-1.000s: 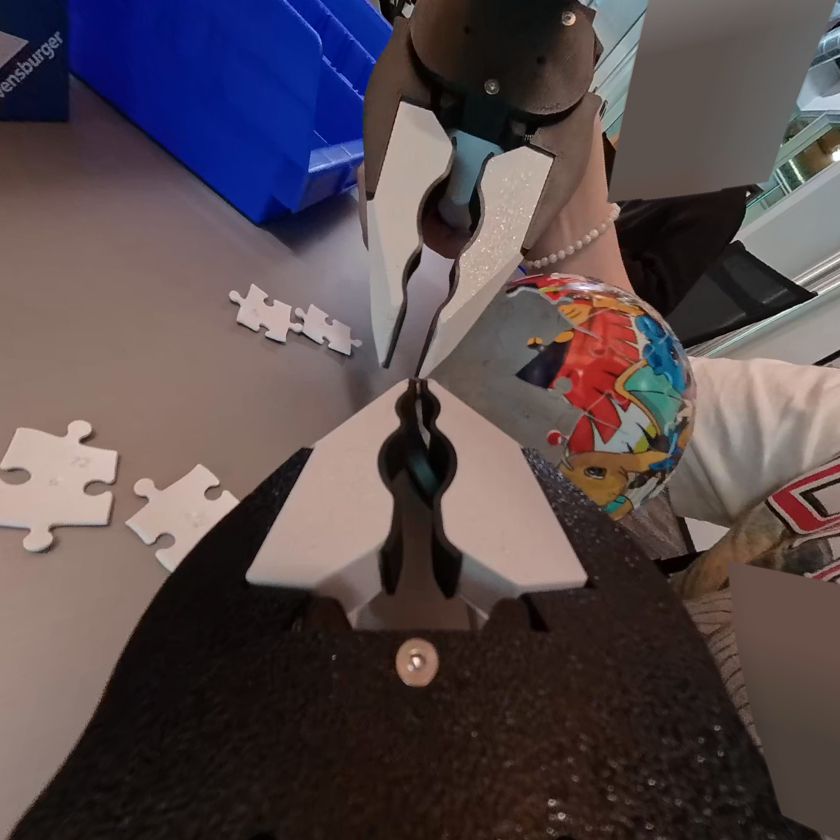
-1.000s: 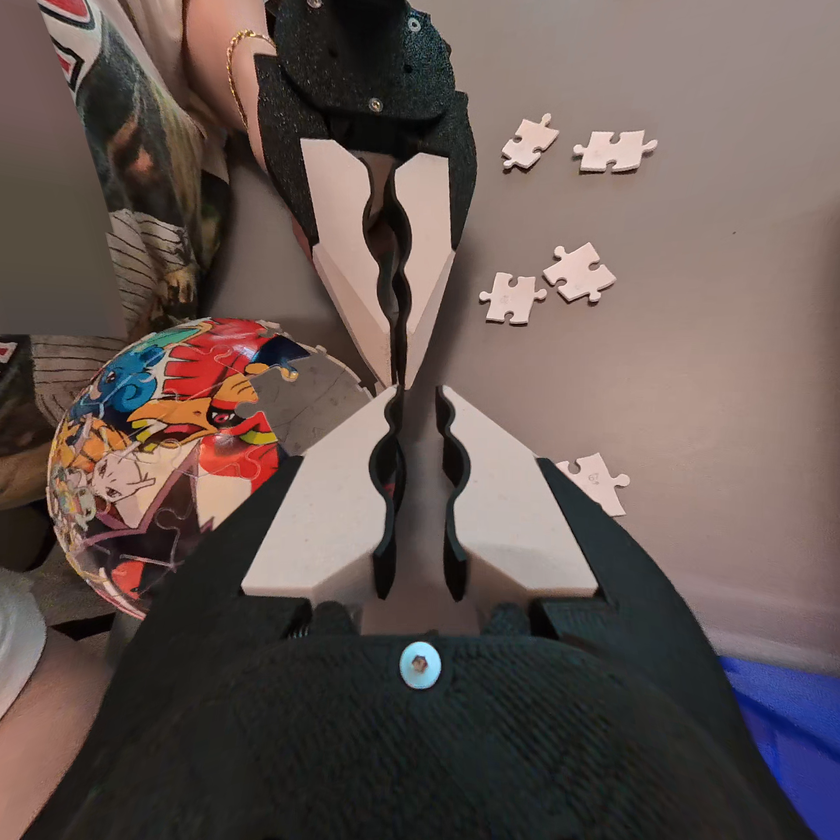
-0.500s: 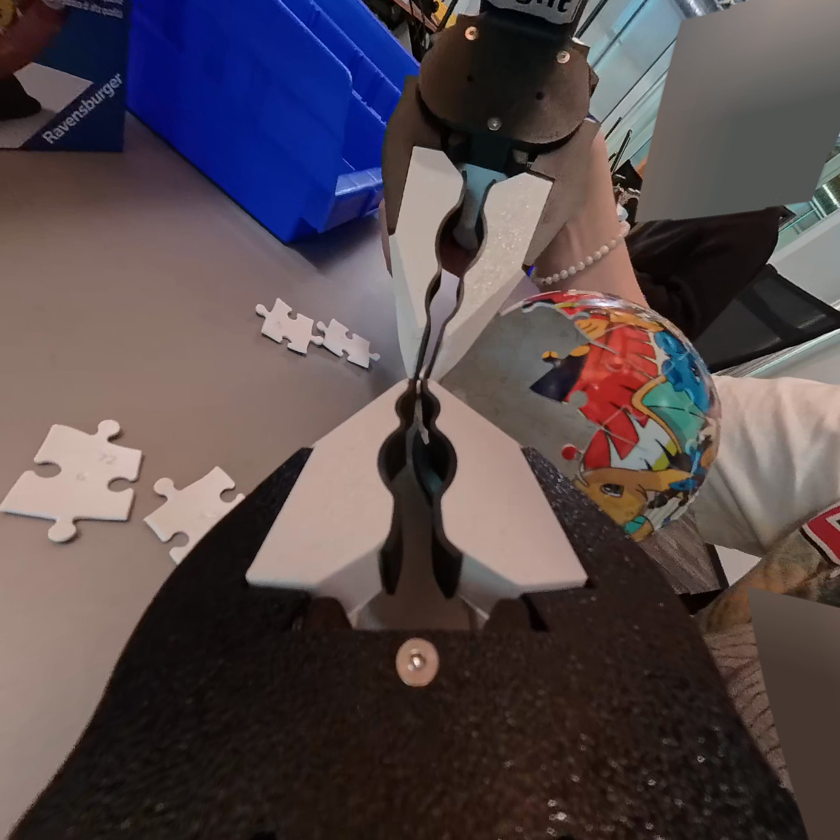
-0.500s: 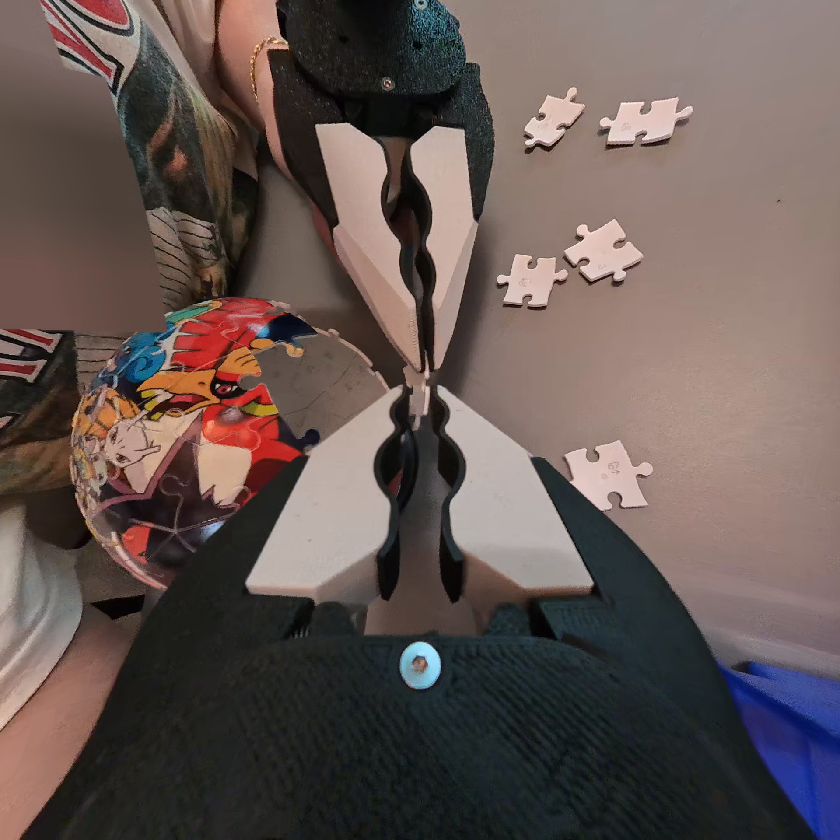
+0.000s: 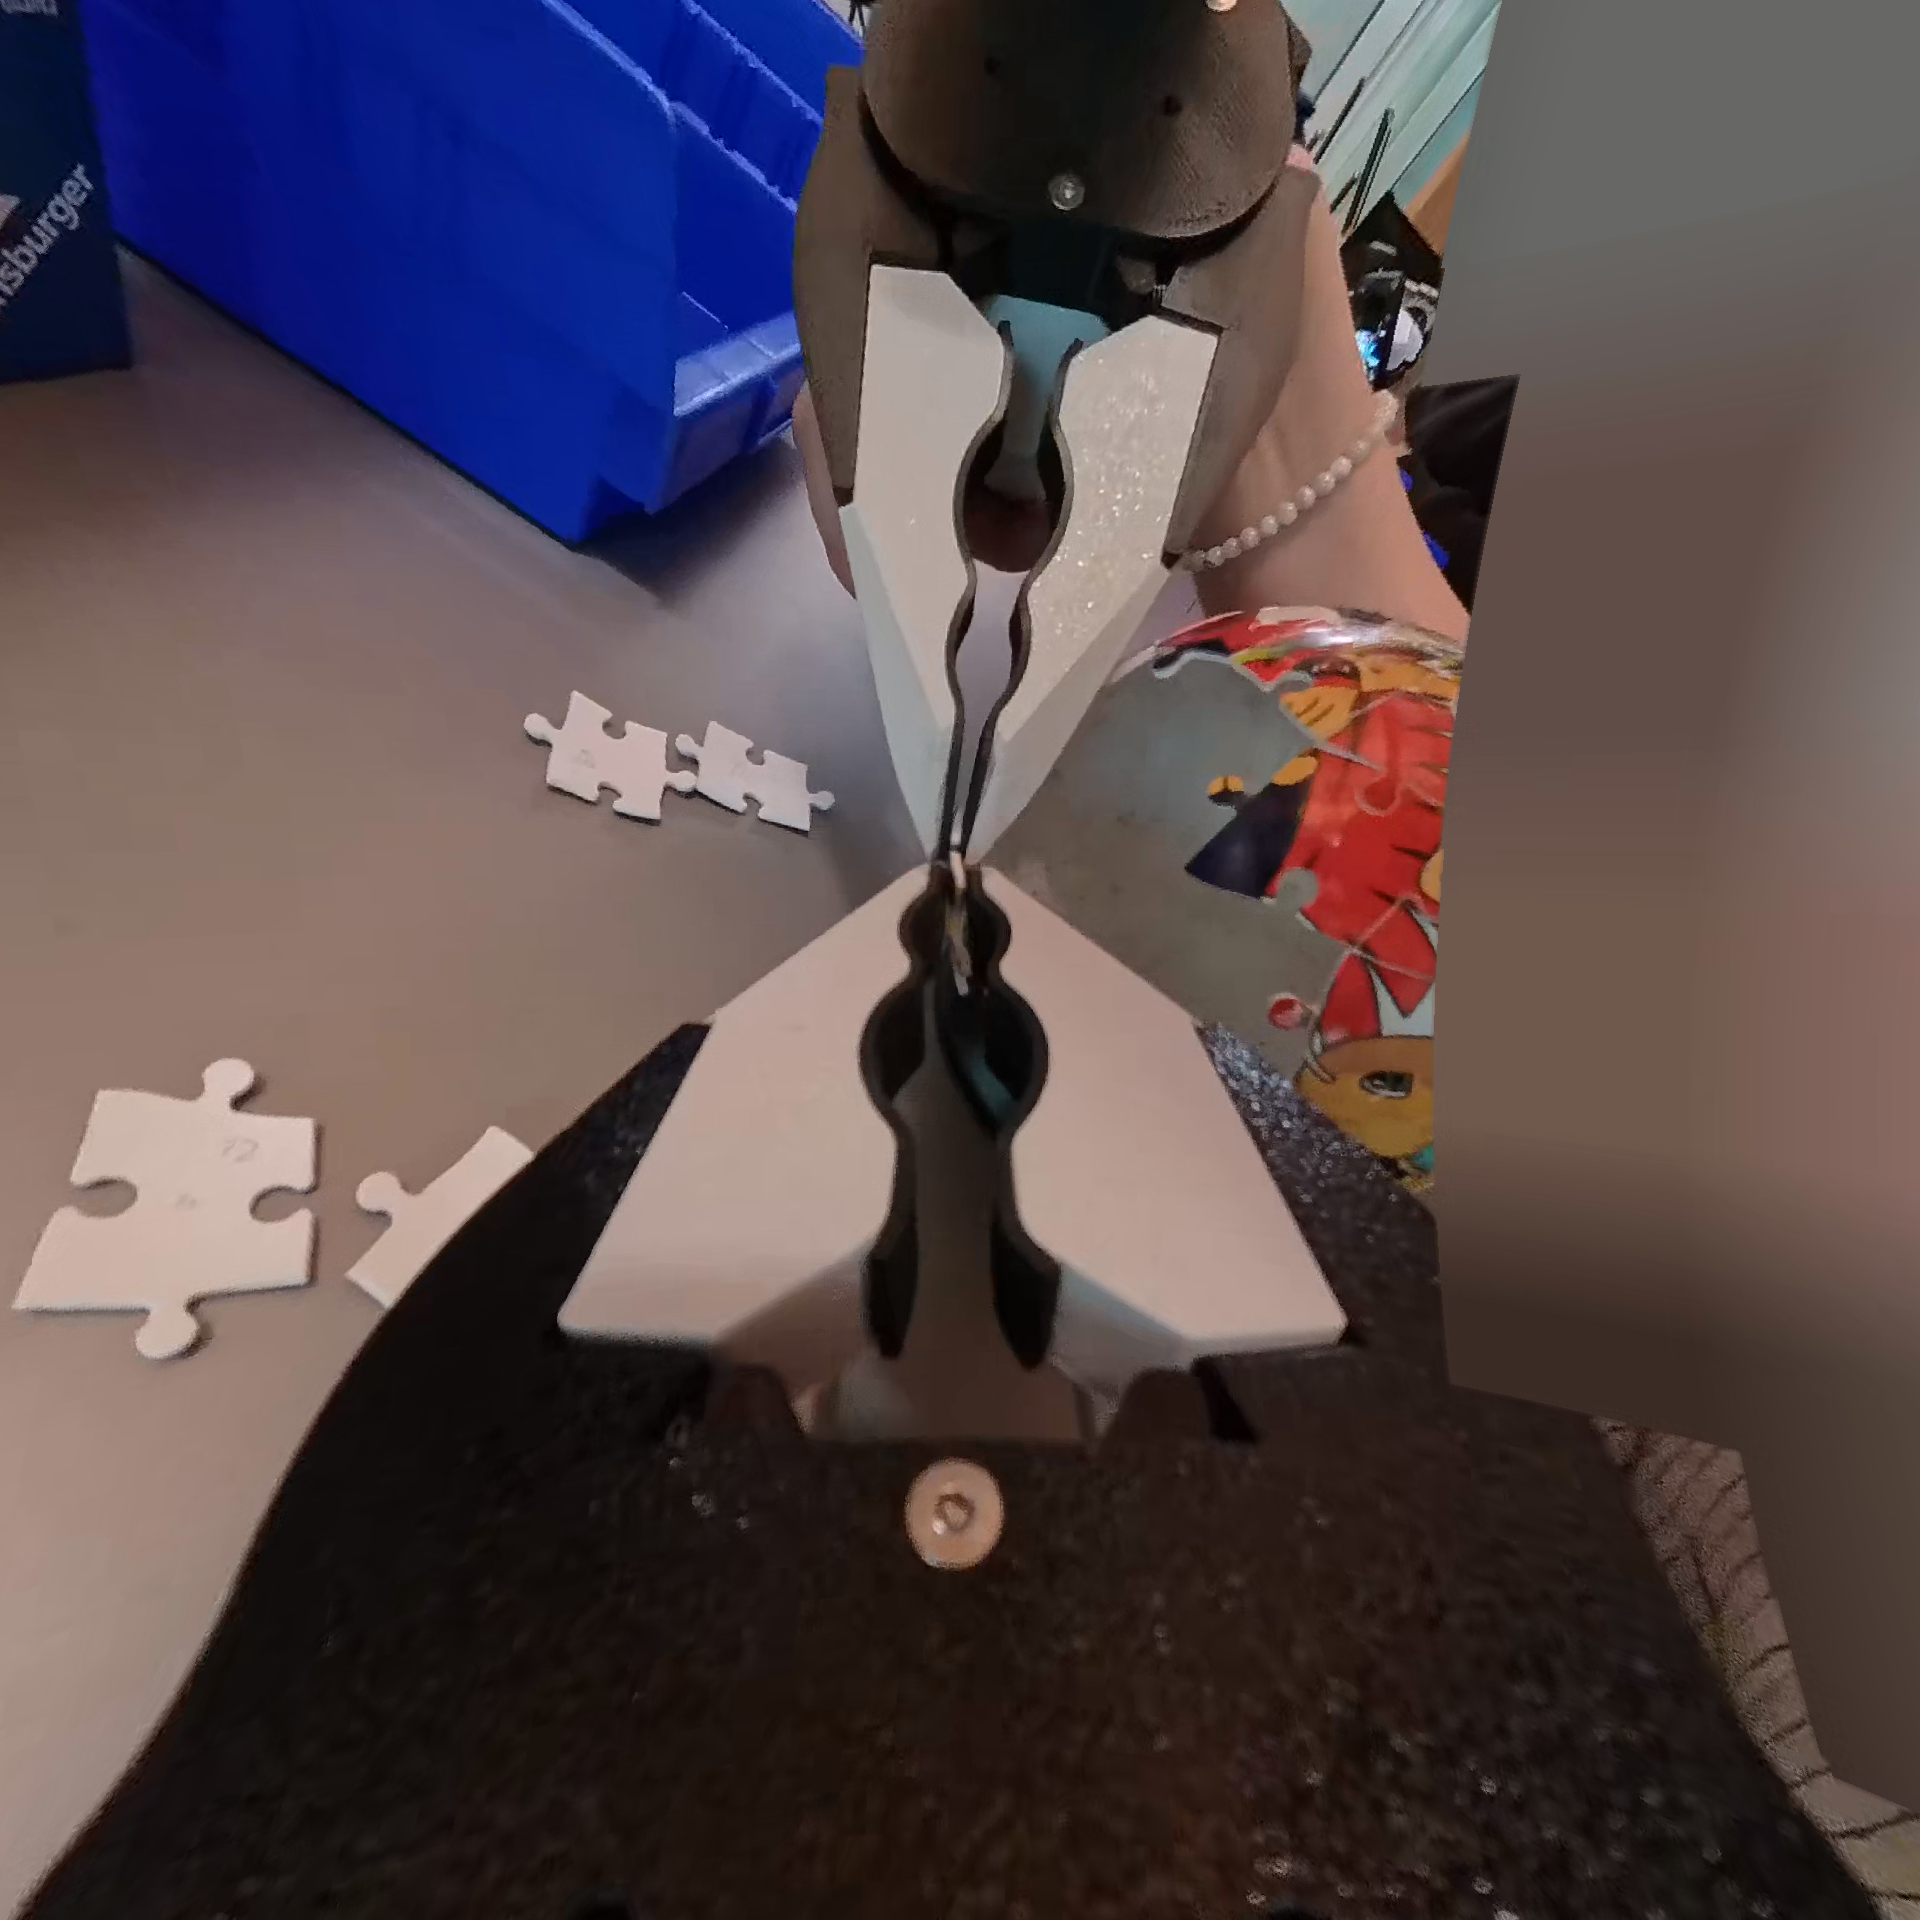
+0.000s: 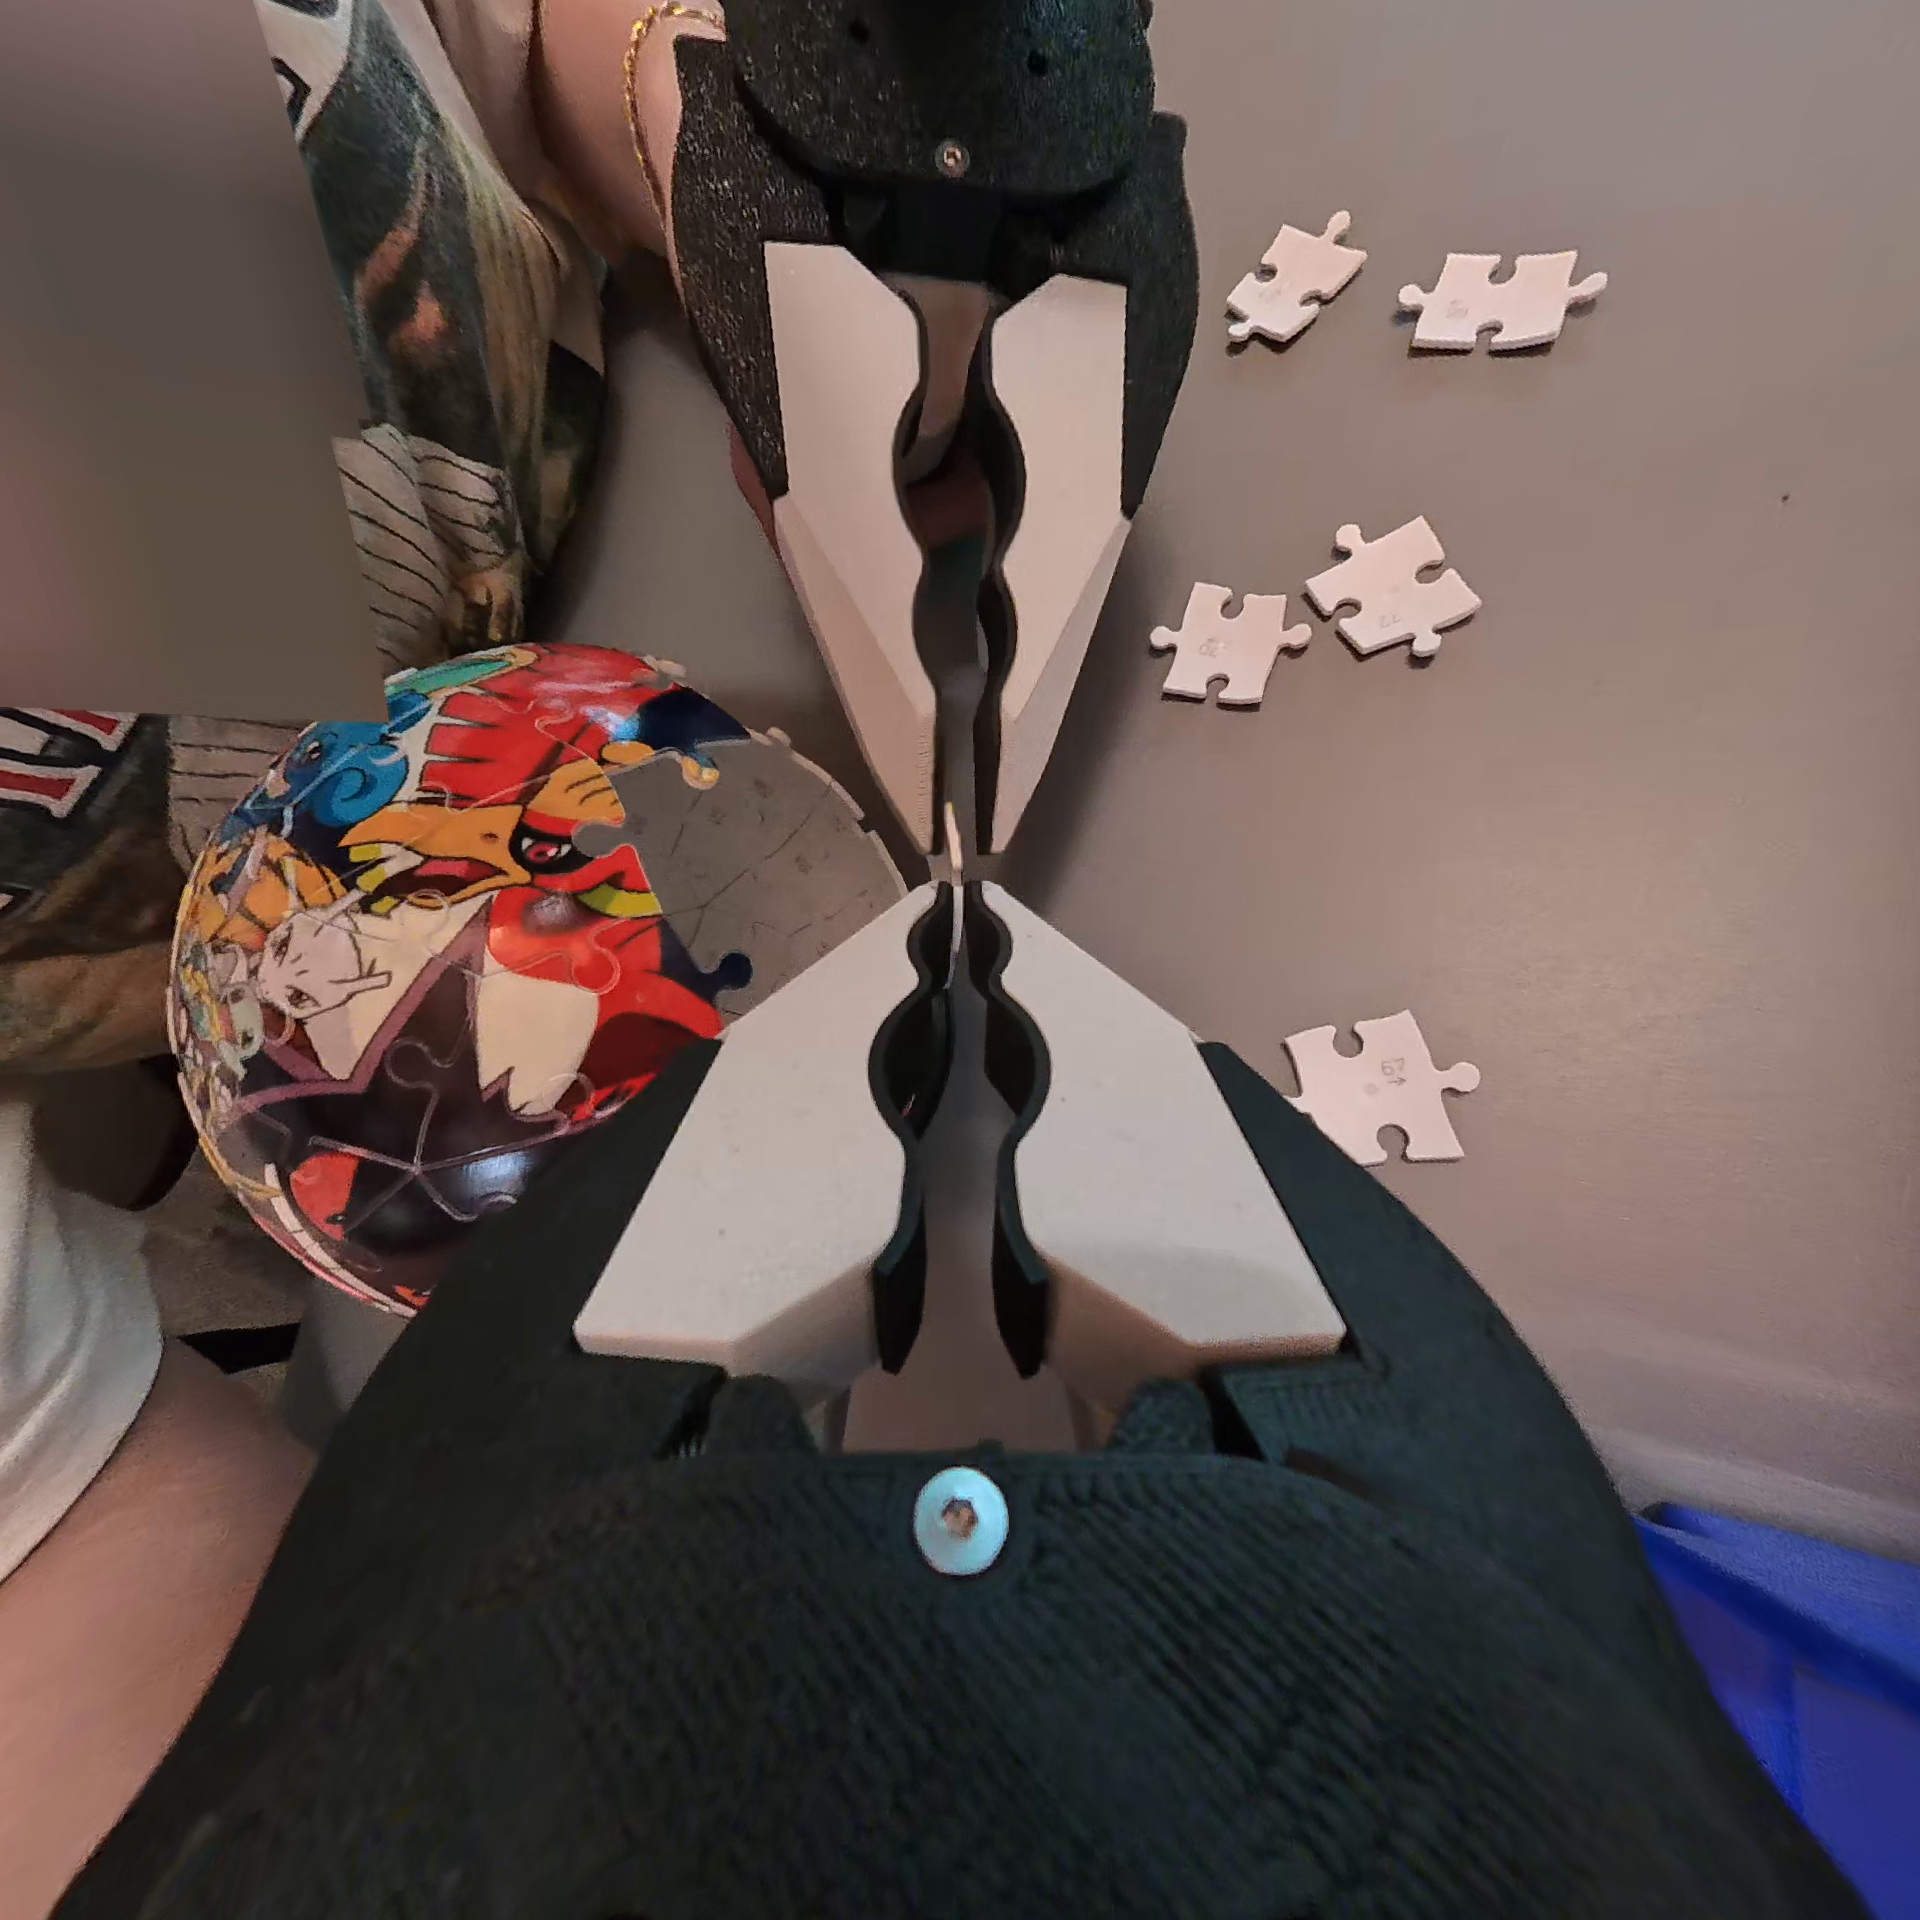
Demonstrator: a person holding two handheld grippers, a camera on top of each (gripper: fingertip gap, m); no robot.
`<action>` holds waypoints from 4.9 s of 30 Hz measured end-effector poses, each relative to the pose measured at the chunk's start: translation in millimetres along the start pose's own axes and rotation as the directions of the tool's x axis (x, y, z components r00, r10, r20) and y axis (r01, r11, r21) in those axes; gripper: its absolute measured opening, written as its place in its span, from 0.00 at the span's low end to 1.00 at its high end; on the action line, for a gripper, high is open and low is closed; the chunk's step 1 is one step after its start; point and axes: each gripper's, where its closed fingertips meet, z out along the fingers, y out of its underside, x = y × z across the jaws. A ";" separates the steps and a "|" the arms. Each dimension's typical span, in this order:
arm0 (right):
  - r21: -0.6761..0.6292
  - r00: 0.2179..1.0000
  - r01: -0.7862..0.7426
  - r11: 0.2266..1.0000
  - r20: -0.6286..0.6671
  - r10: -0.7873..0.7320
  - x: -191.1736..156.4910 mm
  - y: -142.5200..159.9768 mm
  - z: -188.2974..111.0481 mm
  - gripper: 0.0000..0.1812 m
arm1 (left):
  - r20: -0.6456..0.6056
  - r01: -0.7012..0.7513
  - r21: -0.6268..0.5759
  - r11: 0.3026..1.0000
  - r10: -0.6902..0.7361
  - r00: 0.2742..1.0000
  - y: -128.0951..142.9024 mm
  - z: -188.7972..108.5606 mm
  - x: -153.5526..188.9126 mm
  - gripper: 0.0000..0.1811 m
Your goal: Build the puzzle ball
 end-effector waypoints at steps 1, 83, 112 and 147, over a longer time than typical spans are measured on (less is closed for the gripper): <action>0.000 1.000 -0.002 1.000 -0.005 0.002 1.0 -0.1 0.3 0.00 | 0.002 -0.011 -0.010 1.000 0.011 1.000 0.5 0.7 0.1 0.00; 0.240 0.154 0.479 0.845 -0.970 0.188 -88.0 -7.0 -5.9 0.69 | -0.218 -0.113 -0.231 0.966 0.061 0.974 13.3 27.9 5.1 0.04; 0.288 0.191 0.475 0.832 -0.956 0.223 -87.9 -6.5 -9.0 0.66 | -0.202 -0.224 -0.216 0.950 0.181 0.963 11.2 36.0 5.5 0.00; 0.536 0.947 -0.316 0.783 0.137 0.289 -27.8 1.7 -66.2 0.53 | -0.183 -0.247 -0.211 0.946 0.210 0.960 11.1 37.1 5.0 0.00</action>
